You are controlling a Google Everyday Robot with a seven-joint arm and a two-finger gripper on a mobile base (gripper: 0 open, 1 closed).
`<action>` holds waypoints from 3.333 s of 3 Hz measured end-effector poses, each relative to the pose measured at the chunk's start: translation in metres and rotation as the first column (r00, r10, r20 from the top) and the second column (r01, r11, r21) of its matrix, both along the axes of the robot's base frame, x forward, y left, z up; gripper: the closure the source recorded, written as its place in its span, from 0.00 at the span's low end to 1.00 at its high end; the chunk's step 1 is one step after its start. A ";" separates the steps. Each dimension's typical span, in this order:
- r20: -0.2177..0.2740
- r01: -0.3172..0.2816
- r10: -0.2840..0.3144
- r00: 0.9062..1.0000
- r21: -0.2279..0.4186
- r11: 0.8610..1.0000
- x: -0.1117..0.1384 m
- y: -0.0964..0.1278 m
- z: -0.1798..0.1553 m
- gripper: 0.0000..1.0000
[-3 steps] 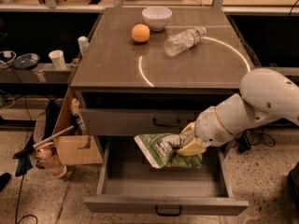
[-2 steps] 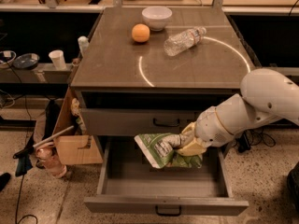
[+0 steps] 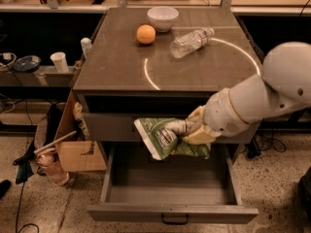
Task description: Pick green jalapeno chip bag from middle drawer and place on counter
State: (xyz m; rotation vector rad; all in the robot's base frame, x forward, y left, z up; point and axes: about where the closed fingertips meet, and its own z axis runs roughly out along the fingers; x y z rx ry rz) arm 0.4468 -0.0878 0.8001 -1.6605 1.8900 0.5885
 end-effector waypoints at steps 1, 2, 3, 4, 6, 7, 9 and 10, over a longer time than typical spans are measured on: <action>0.094 0.008 -0.005 0.996 -0.028 1.000 0.011 0.006 0.038 1.00; 0.161 0.018 -0.010 0.987 -0.051 0.999 0.020 0.010 0.068 1.00; 0.198 0.019 -0.007 0.980 -0.061 0.998 0.037 0.013 0.083 1.00; 0.229 0.028 -0.014 0.973 -0.057 0.998 0.067 0.013 0.093 1.00; 0.294 0.095 -0.080 0.952 -0.037 0.995 0.153 0.006 0.096 1.00; 0.299 0.125 -0.109 0.948 -0.035 0.992 0.187 0.001 0.093 1.00; 0.295 0.180 -0.155 0.943 -0.057 0.982 0.234 -0.007 0.095 1.00; 0.298 0.182 -0.157 0.941 -0.056 0.982 0.236 -0.007 0.097 0.82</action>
Offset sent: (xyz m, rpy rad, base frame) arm 0.0324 0.0104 0.1042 -0.0786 -0.2400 -0.0312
